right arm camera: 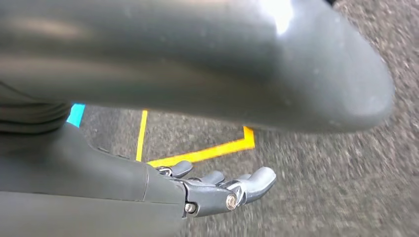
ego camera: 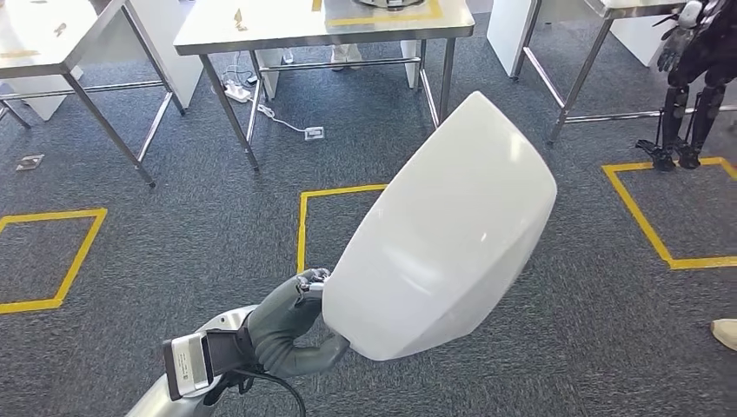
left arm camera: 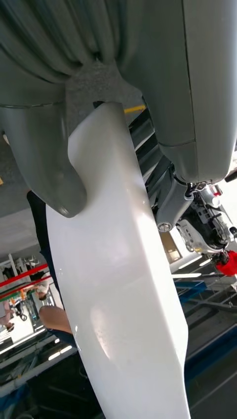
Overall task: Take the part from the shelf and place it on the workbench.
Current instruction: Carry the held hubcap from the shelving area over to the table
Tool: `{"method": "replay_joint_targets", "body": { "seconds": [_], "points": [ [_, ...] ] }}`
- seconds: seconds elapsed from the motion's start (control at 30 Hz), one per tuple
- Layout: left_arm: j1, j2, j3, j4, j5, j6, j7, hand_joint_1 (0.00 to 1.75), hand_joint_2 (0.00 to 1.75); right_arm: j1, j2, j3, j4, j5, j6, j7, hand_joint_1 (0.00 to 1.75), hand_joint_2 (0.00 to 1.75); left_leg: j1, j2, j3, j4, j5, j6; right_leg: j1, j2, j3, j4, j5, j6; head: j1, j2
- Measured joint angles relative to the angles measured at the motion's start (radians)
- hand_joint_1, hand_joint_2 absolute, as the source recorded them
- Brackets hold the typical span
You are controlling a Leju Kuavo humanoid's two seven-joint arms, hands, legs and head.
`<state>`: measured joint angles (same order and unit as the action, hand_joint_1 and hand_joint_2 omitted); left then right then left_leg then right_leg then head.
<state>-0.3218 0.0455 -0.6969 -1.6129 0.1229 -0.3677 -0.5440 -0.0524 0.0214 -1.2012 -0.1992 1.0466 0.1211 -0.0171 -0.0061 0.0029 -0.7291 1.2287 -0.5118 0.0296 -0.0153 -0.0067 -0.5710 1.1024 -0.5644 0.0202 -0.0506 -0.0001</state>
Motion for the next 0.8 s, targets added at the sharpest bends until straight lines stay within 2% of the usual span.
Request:
{"method": "replay_joint_targets", "body": {
  "seconds": [0.03, 0.07, 0.1, 0.13, 0.2, 0.27, 0.3, 0.37, 0.4, 0.43, 0.47, 0.5, 0.57, 0.6, 0.67, 0.73, 0.8],
  "points": [
    [0.0, 0.0, 0.0, 0.0, 0.0, 0.0, -0.001, 1.75, 1.75, -0.001, 0.003, 0.0, 0.001, 0.0, 0.0, 0.0, 0.0, 0.0, -0.015, 0.003, 0.023, -0.053, 0.025, 0.026, 0.007, -0.001, 0.006, -0.003, -0.003, -0.004, 0.004, 0.0],
    [-0.001, 0.0, 0.0, -0.001, 0.0, 0.0, -0.001, 1.75, 1.75, -0.001, 0.002, 0.0, 0.001, 0.0, 0.0, 0.0, 0.0, 0.0, -0.027, 0.006, 0.041, -0.098, 0.041, 0.042, 0.009, -0.002, 0.01, -0.008, -0.004, -0.005, 0.007, 0.0],
    [-0.002, -0.001, 0.0, -0.001, 0.0, 0.0, -0.001, 1.75, 1.75, -0.002, 0.002, 0.0, 0.001, -0.001, 0.0, -0.001, 0.0, 0.0, -0.035, 0.009, 0.052, -0.125, 0.048, 0.052, 0.008, -0.004, 0.013, -0.014, -0.004, -0.004, 0.01, 0.0],
    [-0.003, -0.001, -0.001, -0.001, 0.0, 0.0, -0.002, 1.75, 1.75, -0.002, 0.001, 0.0, 0.001, -0.001, 0.0, -0.001, 0.0, 0.0, -0.038, 0.01, 0.057, -0.135, 0.047, 0.054, 0.006, -0.006, 0.016, -0.022, -0.003, 0.0, 0.012, 0.0],
    [-0.004, -0.002, -0.001, -0.002, 0.0, 0.0, -0.002, 1.75, 1.75, -0.002, -0.001, 0.0, 0.0, -0.001, 0.0, -0.001, 0.0, 0.0, -0.036, 0.006, 0.076, -0.164, 0.063, 0.044, 0.005, -0.011, 0.029, -0.036, -0.004, 0.009, 0.009, 0.0],
    [-0.006, -0.004, -0.001, -0.003, 0.0, -0.001, -0.002, 1.75, 1.75, -0.005, -0.001, 0.0, 0.0, -0.001, 0.0, -0.001, 0.0, 0.0, -0.028, 0.002, 0.1, -0.194, 0.072, 0.036, 0.008, -0.007, 0.023, -0.006, -0.025, 0.017, 0.012, 0.0],
    [-0.007, -0.006, -0.001, -0.002, 0.0, -0.001, -0.002, 1.75, 1.75, -0.005, -0.001, 0.0, 0.0, -0.002, -0.001, -0.002, 0.0, 0.0, -0.025, 0.002, 0.109, -0.204, 0.074, 0.034, 0.007, -0.004, 0.0, 0.039, -0.046, 0.021, 0.014, 0.0],
    [-0.007, -0.007, -0.002, 0.0, 0.0, -0.003, -0.002, 1.75, 1.75, -0.005, -0.003, 0.0, 0.0, -0.003, -0.004, -0.001, 0.0, 0.0, -0.024, 0.0, 0.113, -0.206, 0.07, 0.037, 0.006, -0.001, -0.072, 0.152, -0.087, 0.028, 0.019, 0.0],
    [-0.007, -0.007, -0.002, 0.001, 0.0, -0.003, -0.002, 1.75, 1.75, -0.004, -0.004, 0.0, 0.0, -0.003, -0.005, 0.0, 0.0, 0.0, -0.024, -0.003, 0.114, -0.205, 0.068, 0.038, 0.006, -0.001, -0.101, 0.188, -0.09, 0.031, 0.021, 0.0],
    [-0.006, -0.007, -0.002, 0.002, 0.0, -0.004, -0.002, 1.75, 1.75, -0.003, -0.005, 0.0, 0.0, -0.003, -0.006, 0.002, 0.0, 0.0, -0.024, -0.005, 0.114, -0.203, 0.065, 0.038, 0.005, -0.001, -0.113, 0.192, -0.075, 0.033, 0.022, 0.0],
    [-0.006, -0.007, -0.002, 0.003, 0.0, -0.005, -0.002, 1.75, 1.75, -0.002, -0.006, 0.0, 0.0, -0.004, -0.007, 0.003, 0.0, 0.0, -0.024, -0.008, 0.116, -0.2, 0.062, 0.037, 0.005, -0.001, -0.106, 0.157, -0.041, 0.033, 0.023, 0.0],
    [-0.006, -0.008, -0.002, 0.003, 0.0, -0.006, -0.002, 1.75, 1.75, -0.001, -0.006, -0.001, 0.0, -0.004, -0.007, 0.003, 0.0, 0.0, -0.024, -0.01, 0.118, -0.196, 0.058, 0.035, 0.005, -0.001, -0.082, 0.092, 0.002, 0.032, 0.024, 0.0],
    [-0.006, -0.008, -0.002, 0.003, 0.0, -0.009, -0.002, 1.75, 1.75, -0.003, -0.006, -0.001, 0.0, -0.003, -0.008, 0.003, 0.0, 0.0, -0.027, -0.014, 0.119, -0.189, 0.051, 0.029, 0.008, -0.001, -0.035, -0.023, 0.06, 0.021, 0.025, 0.0],
    [-0.006, -0.008, -0.002, 0.003, 0.0, -0.009, -0.002, 1.75, 1.75, -0.004, -0.006, -0.001, 0.0, -0.003, -0.008, 0.003, 0.0, 0.0, -0.028, -0.014, 0.119, -0.187, 0.048, 0.025, 0.01, -0.001, -0.024, -0.051, 0.069, 0.013, 0.025, 0.0],
    [-0.006, -0.008, -0.002, 0.003, 0.0, -0.009, -0.002, 1.75, 1.75, -0.005, -0.006, -0.001, 0.0, -0.003, -0.008, 0.003, 0.0, 0.0, -0.029, -0.015, 0.119, -0.187, 0.047, 0.015, 0.011, -0.002, -0.022, -0.061, 0.071, 0.0, 0.025, 0.0],
    [-0.006, -0.008, -0.002, 0.003, 0.0, -0.009, -0.002, 1.75, 1.75, -0.005, -0.005, -0.001, 0.0, -0.003, -0.008, 0.003, 0.0, 0.0, -0.028, -0.014, 0.116, -0.176, 0.038, 0.002, 0.006, -0.003, -0.017, -0.068, 0.076, -0.011, 0.024, 0.0],
    [-0.006, -0.008, -0.002, 0.003, 0.0, -0.009, -0.002, 1.75, 1.75, -0.005, -0.005, -0.001, 0.0, -0.003, -0.008, 0.003, 0.0, 0.0, -0.022, -0.013, 0.088, -0.108, -0.006, -0.014, -0.001, -0.005, -0.013, -0.074, 0.079, -0.017, 0.019, 0.0]
  ]
}}
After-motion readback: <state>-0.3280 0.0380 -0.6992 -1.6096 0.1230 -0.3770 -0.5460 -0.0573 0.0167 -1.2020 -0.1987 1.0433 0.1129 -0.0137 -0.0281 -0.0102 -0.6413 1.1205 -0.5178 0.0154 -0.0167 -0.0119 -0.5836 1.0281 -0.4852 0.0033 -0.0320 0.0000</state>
